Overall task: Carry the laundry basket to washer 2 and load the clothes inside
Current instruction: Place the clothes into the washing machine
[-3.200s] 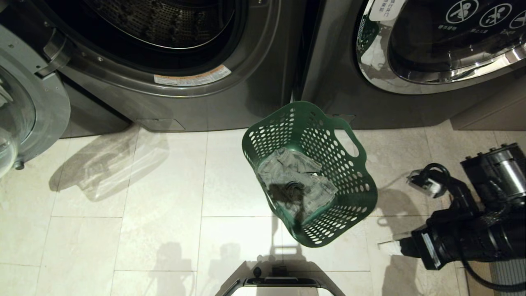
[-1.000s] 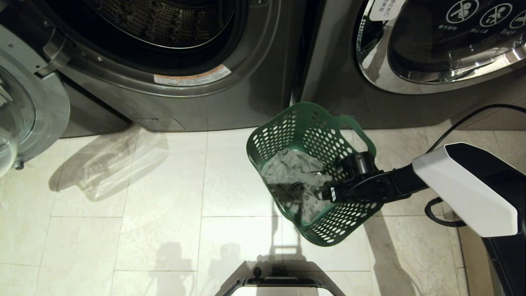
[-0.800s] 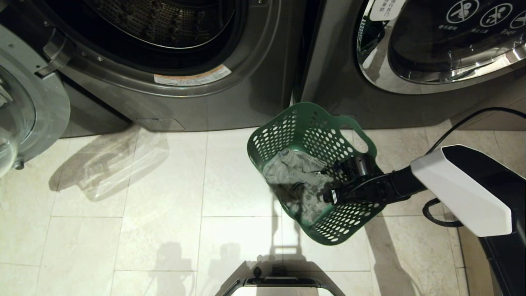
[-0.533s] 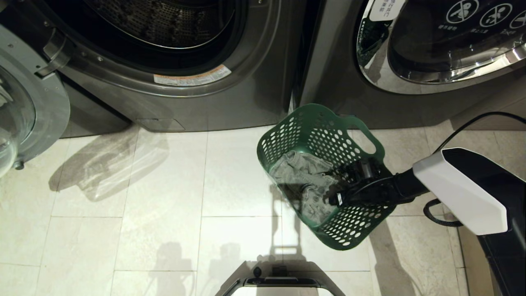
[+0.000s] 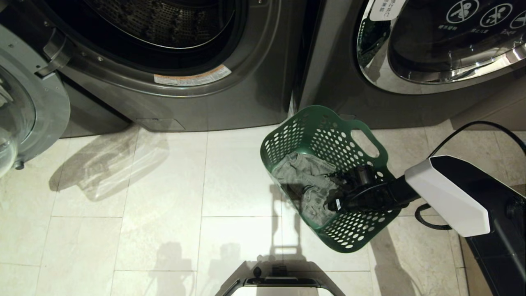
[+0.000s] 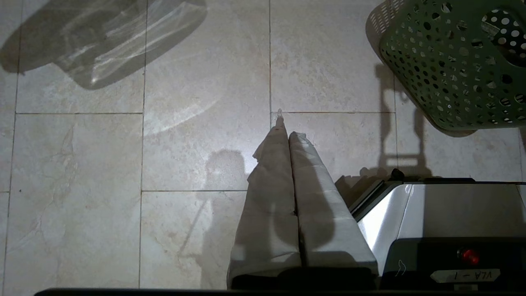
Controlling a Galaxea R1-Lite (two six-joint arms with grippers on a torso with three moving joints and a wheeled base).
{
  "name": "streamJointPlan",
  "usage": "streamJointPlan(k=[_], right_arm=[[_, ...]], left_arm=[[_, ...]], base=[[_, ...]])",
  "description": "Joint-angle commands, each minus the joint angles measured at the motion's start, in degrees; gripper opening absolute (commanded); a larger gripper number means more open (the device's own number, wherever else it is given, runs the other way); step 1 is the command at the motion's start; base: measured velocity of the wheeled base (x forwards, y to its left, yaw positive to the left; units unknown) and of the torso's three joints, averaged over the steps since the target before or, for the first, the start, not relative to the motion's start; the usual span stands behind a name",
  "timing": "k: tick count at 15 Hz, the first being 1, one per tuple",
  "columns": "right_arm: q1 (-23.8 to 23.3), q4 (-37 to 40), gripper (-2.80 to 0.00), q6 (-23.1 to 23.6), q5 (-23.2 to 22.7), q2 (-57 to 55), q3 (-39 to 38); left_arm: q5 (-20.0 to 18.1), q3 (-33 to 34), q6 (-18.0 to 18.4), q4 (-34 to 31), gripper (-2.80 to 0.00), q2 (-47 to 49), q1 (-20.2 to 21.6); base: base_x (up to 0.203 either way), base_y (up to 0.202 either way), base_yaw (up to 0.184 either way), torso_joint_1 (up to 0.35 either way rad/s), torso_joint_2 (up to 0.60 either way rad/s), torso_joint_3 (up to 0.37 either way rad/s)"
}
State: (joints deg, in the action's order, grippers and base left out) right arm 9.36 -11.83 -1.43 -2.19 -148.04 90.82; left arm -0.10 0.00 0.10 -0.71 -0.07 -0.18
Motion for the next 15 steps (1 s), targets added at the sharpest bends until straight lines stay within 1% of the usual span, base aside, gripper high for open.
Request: streamJointPlan(k=[1, 2, 4, 5, 8, 13, 15], right_arm=[[0.04, 0.11, 0.00, 0.63, -0.22, -0.83, -0.30], [0.10, 0.26, 0.00, 2.25, -1.03, -0.42, -1.19], [0.29, 0.47, 0.00, 7.36, -4.18, 0.89, -3.83], [0.53, 0.49, 0.00, 9.27, -5.04, 0.66, -4.22], [1.36, 0.18, 0.00, 9.82, -4.95, -1.09, -3.63], [1.45, -0.21, 0.00, 9.96, -4.49, -1.92, -3.19], [1.52, -1.41, 0.00, 9.96, -3.02, -2.39, -3.50]], left_arm=[[0.01, 0.09, -0.01, 0.00, -2.80, -0.10, 0.01], [0.01, 0.09, -0.01, 0.00, -2.80, -0.10, 0.01], [0.01, 0.09, -0.01, 0.00, -2.80, -0.10, 0.01], [0.01, 0.09, -0.01, 0.00, -2.80, -0.10, 0.01], [0.01, 0.09, -0.01, 0.00, -2.80, -0.10, 0.01], [0.01, 0.09, -0.01, 0.00, -2.80, -0.10, 0.01], [0.01, 0.09, -0.01, 0.00, -2.80, -0.10, 0.01]], base=[[0.000, 0.000, 0.000, 0.000, 0.00, 0.000], [0.000, 0.000, 0.000, 0.000, 0.00, 0.000], [0.000, 0.000, 0.000, 0.000, 0.00, 0.000], [0.000, 0.000, 0.000, 0.000, 0.00, 0.000], [0.000, 0.000, 0.000, 0.000, 0.00, 0.000], [0.000, 0.000, 0.000, 0.000, 0.00, 0.000], [0.000, 0.000, 0.000, 0.000, 0.00, 0.000]])
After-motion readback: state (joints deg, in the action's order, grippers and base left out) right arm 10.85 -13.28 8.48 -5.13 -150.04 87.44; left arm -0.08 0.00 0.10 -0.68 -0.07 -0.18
